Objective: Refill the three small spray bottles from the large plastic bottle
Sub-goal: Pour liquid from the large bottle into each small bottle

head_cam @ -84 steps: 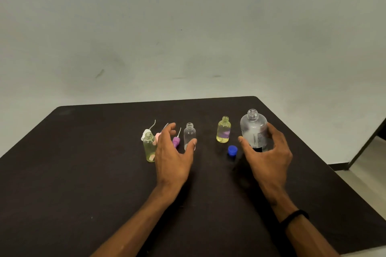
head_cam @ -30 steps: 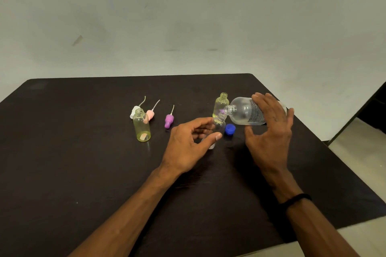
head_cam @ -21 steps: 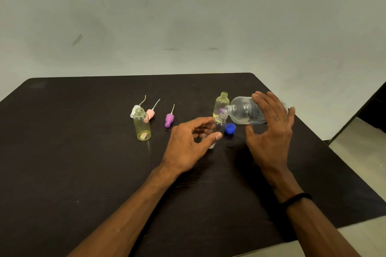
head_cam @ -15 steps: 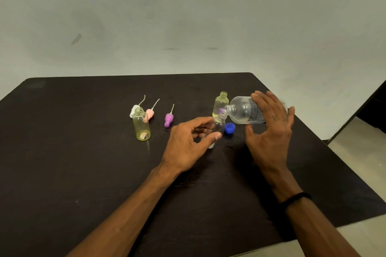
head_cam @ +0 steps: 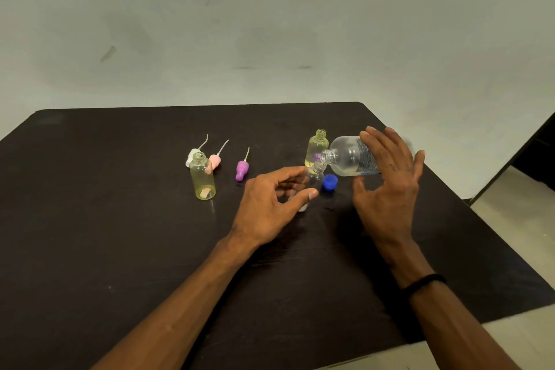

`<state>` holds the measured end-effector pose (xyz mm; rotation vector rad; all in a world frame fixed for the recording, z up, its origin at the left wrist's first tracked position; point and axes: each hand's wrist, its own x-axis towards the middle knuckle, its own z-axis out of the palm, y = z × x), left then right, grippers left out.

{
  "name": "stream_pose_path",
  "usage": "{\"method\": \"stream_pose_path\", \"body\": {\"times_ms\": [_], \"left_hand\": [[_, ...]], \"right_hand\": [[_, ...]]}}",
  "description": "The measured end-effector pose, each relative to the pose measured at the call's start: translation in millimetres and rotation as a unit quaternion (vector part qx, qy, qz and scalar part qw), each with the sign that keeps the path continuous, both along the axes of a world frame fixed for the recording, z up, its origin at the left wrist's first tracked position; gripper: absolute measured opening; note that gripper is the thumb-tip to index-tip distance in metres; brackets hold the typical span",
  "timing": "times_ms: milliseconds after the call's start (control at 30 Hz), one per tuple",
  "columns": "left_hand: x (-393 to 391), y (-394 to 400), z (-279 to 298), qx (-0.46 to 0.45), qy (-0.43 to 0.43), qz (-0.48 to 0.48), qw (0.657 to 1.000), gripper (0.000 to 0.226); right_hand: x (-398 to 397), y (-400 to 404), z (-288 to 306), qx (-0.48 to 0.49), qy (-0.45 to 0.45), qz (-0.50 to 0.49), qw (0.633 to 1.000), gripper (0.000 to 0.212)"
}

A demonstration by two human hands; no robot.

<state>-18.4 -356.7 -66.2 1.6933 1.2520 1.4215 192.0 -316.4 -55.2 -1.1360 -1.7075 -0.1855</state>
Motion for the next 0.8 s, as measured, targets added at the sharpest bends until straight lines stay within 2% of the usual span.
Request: {"method": "stream_pose_path", "body": {"times_ms": [800], "left_hand": [[-0.2,0.7,-1.4,-0.005,-0.012,-0.009,1.0,0.048]], "right_hand": [[-0.4,0.5,1.5,0.009,-0.008,0.0,1.0,0.085]]}}
